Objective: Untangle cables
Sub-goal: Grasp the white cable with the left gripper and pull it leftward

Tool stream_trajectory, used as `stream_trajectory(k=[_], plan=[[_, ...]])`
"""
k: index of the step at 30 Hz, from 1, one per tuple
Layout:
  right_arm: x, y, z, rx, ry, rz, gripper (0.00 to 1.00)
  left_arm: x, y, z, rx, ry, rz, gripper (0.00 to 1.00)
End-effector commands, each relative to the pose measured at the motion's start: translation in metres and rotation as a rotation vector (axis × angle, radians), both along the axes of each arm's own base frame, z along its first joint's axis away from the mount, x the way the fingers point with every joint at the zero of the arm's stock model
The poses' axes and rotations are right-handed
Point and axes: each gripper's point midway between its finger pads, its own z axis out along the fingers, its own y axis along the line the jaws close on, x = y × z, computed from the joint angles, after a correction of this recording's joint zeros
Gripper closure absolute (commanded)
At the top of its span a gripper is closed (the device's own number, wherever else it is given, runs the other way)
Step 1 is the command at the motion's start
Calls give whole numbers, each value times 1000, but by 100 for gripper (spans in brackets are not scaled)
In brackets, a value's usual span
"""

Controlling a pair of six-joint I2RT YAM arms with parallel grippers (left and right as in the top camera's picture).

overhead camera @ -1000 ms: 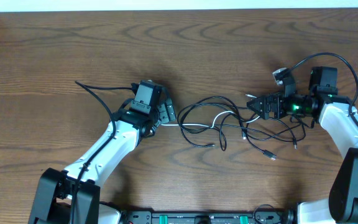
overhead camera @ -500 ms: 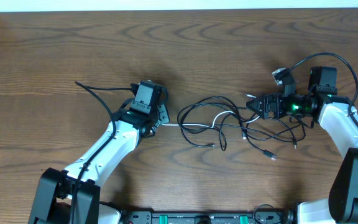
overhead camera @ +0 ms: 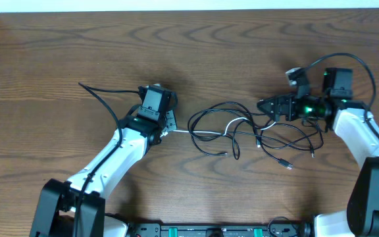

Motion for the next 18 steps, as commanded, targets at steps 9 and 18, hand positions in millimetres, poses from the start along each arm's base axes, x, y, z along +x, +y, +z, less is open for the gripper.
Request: stream_trajectory(k=[9,18], plan=[[-30,80,1,-29,-37,244,1,3,14,85,133,-268,-157,93],[-36,96,-14,-167,-51,272,87,0,30,127,212,-397,-154,93]])
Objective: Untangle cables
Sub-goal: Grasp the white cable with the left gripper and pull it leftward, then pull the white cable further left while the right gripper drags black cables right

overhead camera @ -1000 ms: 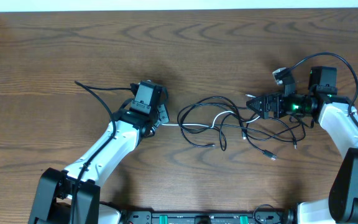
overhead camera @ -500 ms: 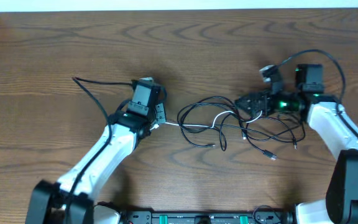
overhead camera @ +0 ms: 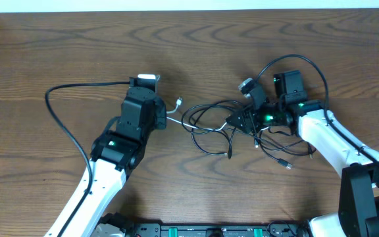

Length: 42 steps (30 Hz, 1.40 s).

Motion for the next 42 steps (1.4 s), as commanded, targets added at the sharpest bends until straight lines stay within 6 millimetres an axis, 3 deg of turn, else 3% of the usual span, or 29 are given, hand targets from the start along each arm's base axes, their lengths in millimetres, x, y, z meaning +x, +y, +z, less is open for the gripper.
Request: stream_trajectory(k=[1,3,11,14,17,18,22,23,26,31,32,36,42], plan=[[7,-6,-9,-112,-35,-39,92,-2,20,15,84,-61,51,93],[13,-16,-16,-172,-26,-106,99,-2,30,24,112,-94,99,93],[33,-82,-37,-450,-13,-389,99,-27,106,63,366,-198,439,93],[36,-99,-39,-484,-8,-436,99,-41,128,72,467,-204,545,92],[39,-112,-39,-487,3,-470,97,-48,138,75,520,-199,589,93],[39,-116,-39,-489,7,-480,93,-50,140,75,533,-198,600,93],[40,-132,-40,-492,27,-520,60,-52,145,76,549,-192,620,92],[40,-137,-41,-495,37,-532,38,-53,149,76,551,-188,635,92],[38,-143,-42,-499,50,-546,42,-54,157,76,554,-182,660,93],[38,-152,-43,-505,63,-568,39,-59,173,76,561,-166,716,92],[38,-154,-43,-505,64,-572,36,-60,177,76,563,-162,732,93],[38,-158,-43,-505,68,-583,4,-65,192,76,569,-147,786,93],[38,-161,-43,-506,71,-591,1,-78,222,76,580,-116,893,93]])
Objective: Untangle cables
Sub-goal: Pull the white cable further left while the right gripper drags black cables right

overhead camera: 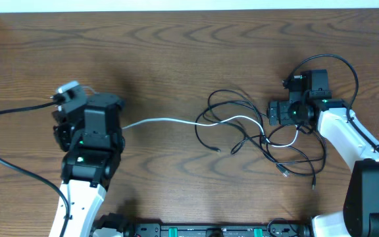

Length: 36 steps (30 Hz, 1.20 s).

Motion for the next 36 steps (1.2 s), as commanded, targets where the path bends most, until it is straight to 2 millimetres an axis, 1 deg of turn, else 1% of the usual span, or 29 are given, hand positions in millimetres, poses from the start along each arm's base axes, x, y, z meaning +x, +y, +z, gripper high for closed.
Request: stream_trajectory(k=[1,5,6,8,9,12,15,17,19,21,25,27,30,31,34,36], plan=[[1,-4,3,-4,-7,-13,1,-15,22,3,20,-2,92,92],[1,-4,3,-3,-6,-13,1,-25,40,2,15,-2,163,93],[1,-4,3,-2,-7,-13,1,-26,45,-1,-10,-9,171,93],[2,1,4,22,-11,-3,1,-23,45,-6,-44,-8,152,93],[3,7,6,54,-18,11,1,-22,45,-8,-60,-8,140,92],[7,31,15,185,-47,73,1,-16,41,-13,-99,-8,104,92],[14,74,42,423,-122,210,1,-7,32,-21,-156,-4,36,92],[15,95,61,532,-174,294,1,-4,27,-25,-184,4,5,92],[15,112,76,603,-219,369,1,-4,25,-27,-195,8,1,92],[14,123,80,618,-235,410,1,-4,25,-28,-195,11,2,93],[3,145,79,607,-232,497,1,-4,25,-28,-195,11,2,92],[0,151,77,585,-230,514,1,-4,25,-28,-195,10,2,93],[5,148,62,468,-221,470,6,-4,25,-28,-195,10,2,93],[8,145,54,408,-215,445,10,-4,25,-28,-195,10,2,93],[10,138,40,301,-198,403,11,-4,25,-28,-195,10,2,93],[10,133,30,247,-179,382,18,-4,25,-28,-195,10,2,93]])
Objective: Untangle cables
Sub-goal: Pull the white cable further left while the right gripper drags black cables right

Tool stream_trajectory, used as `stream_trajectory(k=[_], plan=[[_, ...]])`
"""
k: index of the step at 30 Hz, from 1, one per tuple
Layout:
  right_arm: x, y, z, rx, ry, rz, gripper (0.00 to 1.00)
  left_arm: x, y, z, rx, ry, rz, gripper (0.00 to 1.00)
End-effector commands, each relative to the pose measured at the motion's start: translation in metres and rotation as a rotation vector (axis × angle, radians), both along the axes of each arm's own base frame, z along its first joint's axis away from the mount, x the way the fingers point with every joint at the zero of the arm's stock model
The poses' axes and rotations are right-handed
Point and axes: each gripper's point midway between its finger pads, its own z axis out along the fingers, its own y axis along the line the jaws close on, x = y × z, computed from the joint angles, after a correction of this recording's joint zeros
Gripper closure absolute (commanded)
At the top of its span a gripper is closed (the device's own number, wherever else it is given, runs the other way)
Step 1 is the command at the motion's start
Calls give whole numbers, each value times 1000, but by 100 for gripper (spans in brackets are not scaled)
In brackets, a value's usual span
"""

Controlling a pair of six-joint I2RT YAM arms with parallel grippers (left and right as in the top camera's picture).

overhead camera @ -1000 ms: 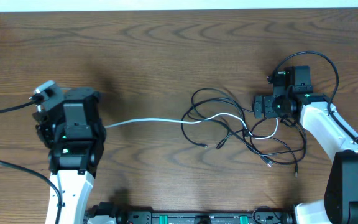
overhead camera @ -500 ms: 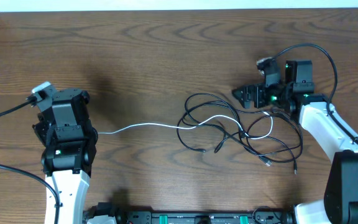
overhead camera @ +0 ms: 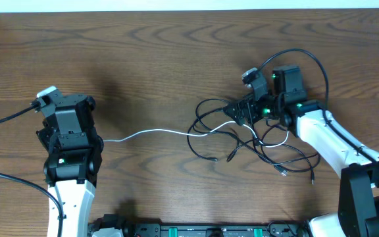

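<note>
A white cable (overhead camera: 151, 133) runs from under my left wrist across the wooden table (overhead camera: 176, 52) into a knot of black cables (overhead camera: 268, 150) right of centre. My left gripper (overhead camera: 91, 140) points down at the far left, mostly hidden by its own wrist, and is shut on the white cable's end. Stretched out leftward, my right gripper (overhead camera: 231, 110) has its tip in the upper left loops of the knot, and its fingers look closed together on a black strand. Loose black plug ends (overhead camera: 216, 159) lie along the knot's front.
The left arm's own black lead (overhead camera: 5, 118) trails off the left edge. A white strip (overhead camera: 176, 5) marks the table's far edge. A black equipment rail (overhead camera: 209, 230) lines the front edge.
My left gripper has moved a little further left and toward the front with the white cable. The right gripper went from the knot's right side to its upper left, and the black loops shifted left.
The left gripper was first at the knot's left edge by the white cable's end, with the right gripper at the knot's right. Then the right reached into the loops. Later the left was far left with the white cable drawn out long, and it still is.
</note>
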Motion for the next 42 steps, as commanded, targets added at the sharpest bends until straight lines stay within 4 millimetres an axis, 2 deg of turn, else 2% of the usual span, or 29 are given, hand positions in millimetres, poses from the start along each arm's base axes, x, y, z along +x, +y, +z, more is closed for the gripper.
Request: stream_trajectory(k=[1,3,4,5,7,8,11,16,22,26,28,30,37,42], plan=[[9,-18,-22,-154,-5,-82,24,-3,1,0,-5,-9,9,93],[8,-29,-34,-208,22,-112,37,-3,1,-1,-5,-8,9,93],[8,-34,-38,-230,31,-126,47,-3,1,0,-5,-9,10,93],[8,-43,-46,-274,47,-151,62,-3,1,0,-5,-9,10,93],[7,-57,-55,-333,73,-205,75,-4,2,0,-3,-8,13,93],[8,-69,-60,-375,87,-255,83,-5,3,1,4,-7,20,93],[8,-108,-67,-513,110,-398,99,-10,9,4,33,-5,58,93],[8,-182,-66,-682,134,-602,99,-20,25,6,48,-3,125,93],[-1,-267,-64,-705,202,-826,99,-39,50,6,47,-1,232,92],[-17,-322,-65,-688,260,-975,99,-56,70,5,30,-28,339,93],[-26,-341,-65,-684,282,-1030,99,-64,77,5,26,-32,374,93],[-41,-371,-64,-676,315,-1118,99,-75,88,5,19,-51,437,92],[-68,-419,-63,-650,348,-1268,99,-99,106,5,15,-61,545,93],[-79,-440,-62,-611,348,-1336,99,-125,122,5,19,-63,647,93]])
